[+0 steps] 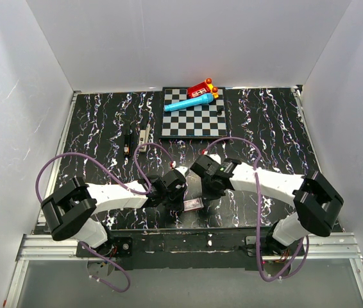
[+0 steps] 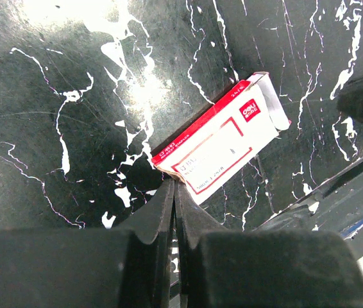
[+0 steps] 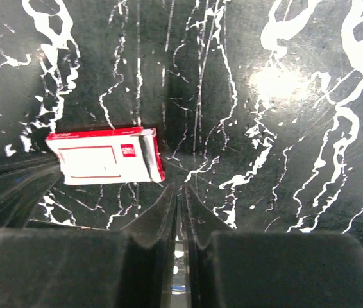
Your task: Unload the staples from the stapler
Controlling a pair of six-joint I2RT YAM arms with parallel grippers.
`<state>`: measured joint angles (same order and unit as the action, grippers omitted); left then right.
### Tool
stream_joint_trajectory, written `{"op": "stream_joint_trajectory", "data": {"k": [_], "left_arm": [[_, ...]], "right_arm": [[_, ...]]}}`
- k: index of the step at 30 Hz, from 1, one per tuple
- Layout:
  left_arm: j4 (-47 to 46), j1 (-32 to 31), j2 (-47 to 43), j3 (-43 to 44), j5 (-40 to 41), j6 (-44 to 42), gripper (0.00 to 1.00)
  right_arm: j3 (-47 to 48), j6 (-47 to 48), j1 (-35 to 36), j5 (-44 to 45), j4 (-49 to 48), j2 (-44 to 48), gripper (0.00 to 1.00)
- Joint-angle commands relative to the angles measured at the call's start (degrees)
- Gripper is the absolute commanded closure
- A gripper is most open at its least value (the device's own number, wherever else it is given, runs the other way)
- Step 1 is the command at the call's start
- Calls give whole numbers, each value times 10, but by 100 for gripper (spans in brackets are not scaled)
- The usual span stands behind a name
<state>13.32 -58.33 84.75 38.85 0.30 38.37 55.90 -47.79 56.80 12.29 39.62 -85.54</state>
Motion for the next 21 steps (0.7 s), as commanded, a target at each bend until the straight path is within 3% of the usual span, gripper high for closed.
{"op": "stream_joint_trajectory", "data": {"k": [1,21], "left_arm": [[65,-1,18,-18,16,-16,100],[58,-1,24,-11,16,-19,100]], "right_arm": [[-3,17,-14,8,-7,-8,96],[25,32,-24,-72,-49,-95,99]]}}
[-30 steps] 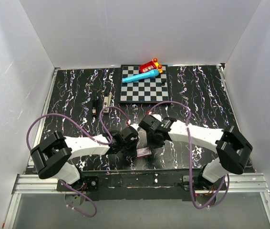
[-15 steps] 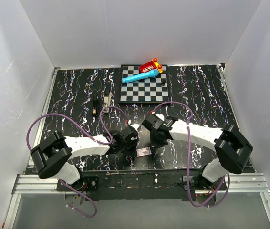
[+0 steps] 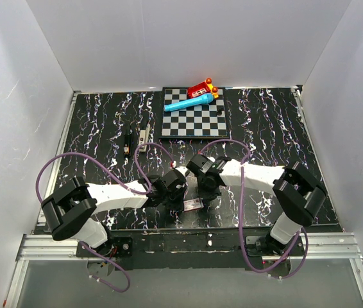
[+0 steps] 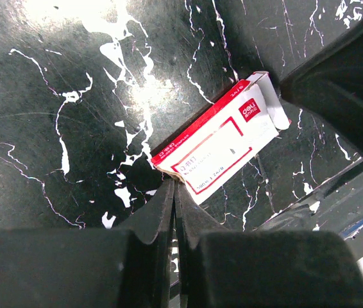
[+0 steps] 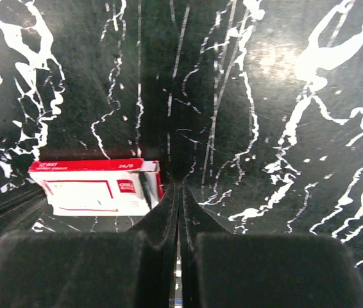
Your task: Unload the staples from the stapler
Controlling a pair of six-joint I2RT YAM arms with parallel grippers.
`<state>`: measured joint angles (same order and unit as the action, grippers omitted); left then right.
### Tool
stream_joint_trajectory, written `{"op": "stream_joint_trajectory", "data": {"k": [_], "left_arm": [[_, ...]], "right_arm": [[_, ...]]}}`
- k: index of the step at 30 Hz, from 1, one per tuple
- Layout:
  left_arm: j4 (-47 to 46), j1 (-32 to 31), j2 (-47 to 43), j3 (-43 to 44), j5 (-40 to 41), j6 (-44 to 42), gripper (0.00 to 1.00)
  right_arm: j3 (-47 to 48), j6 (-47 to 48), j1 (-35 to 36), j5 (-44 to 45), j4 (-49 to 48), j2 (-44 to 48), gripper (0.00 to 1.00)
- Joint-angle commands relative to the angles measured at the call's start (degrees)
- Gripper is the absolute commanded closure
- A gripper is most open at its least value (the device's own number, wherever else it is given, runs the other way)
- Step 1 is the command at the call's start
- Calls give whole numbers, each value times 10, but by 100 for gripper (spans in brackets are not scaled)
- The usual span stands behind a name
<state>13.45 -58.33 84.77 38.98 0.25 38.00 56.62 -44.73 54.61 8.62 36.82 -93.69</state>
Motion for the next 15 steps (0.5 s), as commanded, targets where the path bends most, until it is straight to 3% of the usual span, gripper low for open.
{"op": "stream_joint_trajectory", "data": {"k": [1,15], "left_arm": [[57,-1,25,-11,14,-15,100],[58,-1,33,-6,15,-17,100]], "right_arm": [[17,1,-1,-41,-24,-15,99],[0,-17,-1,-143,-85,-26,99]]}}
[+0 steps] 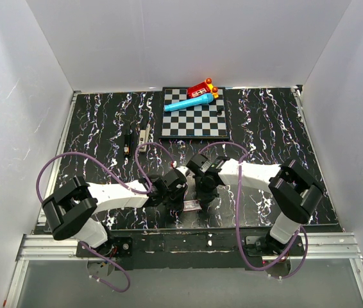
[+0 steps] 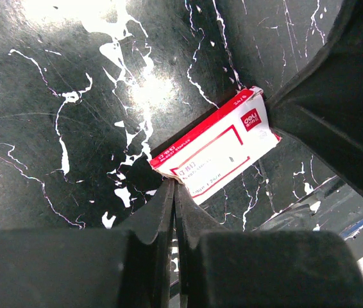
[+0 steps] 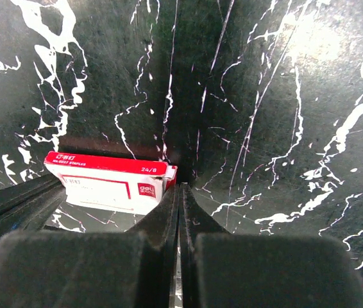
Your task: Unload the staples from the stapler
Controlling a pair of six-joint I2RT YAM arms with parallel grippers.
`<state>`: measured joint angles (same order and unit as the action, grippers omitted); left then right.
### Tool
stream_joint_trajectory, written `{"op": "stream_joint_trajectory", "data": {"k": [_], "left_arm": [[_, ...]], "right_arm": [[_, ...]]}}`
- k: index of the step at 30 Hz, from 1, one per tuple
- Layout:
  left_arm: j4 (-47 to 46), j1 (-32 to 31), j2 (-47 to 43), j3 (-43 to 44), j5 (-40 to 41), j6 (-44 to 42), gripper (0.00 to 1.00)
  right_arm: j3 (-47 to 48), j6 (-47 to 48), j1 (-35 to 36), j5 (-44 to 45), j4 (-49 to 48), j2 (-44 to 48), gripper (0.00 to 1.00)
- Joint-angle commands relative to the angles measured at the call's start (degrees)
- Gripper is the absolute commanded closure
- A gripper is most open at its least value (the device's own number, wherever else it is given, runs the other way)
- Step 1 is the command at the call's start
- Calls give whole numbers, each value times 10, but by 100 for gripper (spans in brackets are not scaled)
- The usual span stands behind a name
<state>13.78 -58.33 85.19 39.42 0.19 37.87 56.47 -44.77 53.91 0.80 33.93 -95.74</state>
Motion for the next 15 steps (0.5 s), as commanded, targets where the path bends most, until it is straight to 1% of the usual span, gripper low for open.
{"op": "stream_joint_trajectory", "data": {"k": [1,9,15], "left_arm": [[55,-1,29,-9,17,-16,100],[60,-1,22,-2,25,-18,100],[68,-1,17,-4,32,-18,100]], "right_arm": [[0,-16,6,-68,-60,-4,99],[1,-30,6,-94,-92,4,99],[7,-19,6,-57,-57,8,99]]}}
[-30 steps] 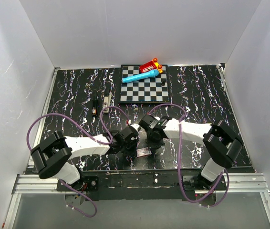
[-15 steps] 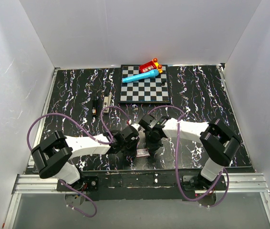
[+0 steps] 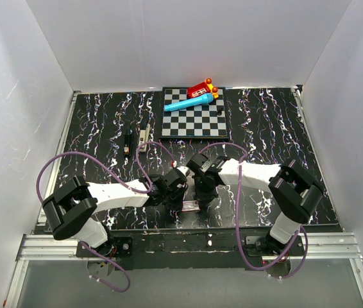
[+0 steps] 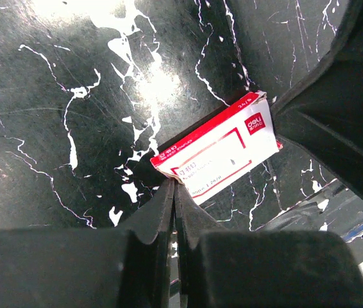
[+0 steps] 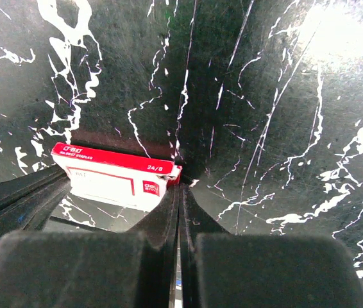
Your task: Unload the staples from the stapler
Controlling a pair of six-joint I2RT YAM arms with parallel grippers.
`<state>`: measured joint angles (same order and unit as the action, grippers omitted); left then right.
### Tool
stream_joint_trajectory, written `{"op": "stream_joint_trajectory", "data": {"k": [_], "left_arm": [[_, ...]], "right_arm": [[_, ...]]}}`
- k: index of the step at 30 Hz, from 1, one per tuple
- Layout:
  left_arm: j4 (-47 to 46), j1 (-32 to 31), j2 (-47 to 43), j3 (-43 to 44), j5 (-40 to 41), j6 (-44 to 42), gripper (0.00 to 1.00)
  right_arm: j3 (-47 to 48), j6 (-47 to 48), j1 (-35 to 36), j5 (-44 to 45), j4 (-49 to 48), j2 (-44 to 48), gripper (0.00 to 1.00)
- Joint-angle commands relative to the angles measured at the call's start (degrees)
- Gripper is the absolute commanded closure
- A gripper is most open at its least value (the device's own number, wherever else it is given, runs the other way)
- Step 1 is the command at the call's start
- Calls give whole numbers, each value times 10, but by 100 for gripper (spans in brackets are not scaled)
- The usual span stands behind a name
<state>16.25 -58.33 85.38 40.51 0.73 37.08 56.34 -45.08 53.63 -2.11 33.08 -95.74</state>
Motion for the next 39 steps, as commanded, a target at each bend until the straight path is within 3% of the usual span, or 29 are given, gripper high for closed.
{"op": "stream_joint_trajectory", "data": {"k": [1,9,13,18,21,29,38,39], "left_arm": [[46,-1,15,-16,29,-10,100],[66,-1,-8,-10,49,-13,100],[80,-1,-27,-4,66,-17,99],[104,-1,-57,5,88,-20,90],[124,-1,-89,15,109,-21,76],[178,0,-163,63,167,-37,40],[252,-1,-194,139,238,-67,17],[257,-1,-199,148,245,-73,2]], "right_arm": [[11,-13,8,-17,-40,11,99],[15,3,3,77,22,41,99],[20,10,-3,126,52,60,88],[30,17,-10,178,87,94,75],[26,20,-11,202,91,128,62],[40,45,-15,254,113,177,47],[75,97,-21,328,139,244,31],[84,104,-22,335,141,252,31]]}}
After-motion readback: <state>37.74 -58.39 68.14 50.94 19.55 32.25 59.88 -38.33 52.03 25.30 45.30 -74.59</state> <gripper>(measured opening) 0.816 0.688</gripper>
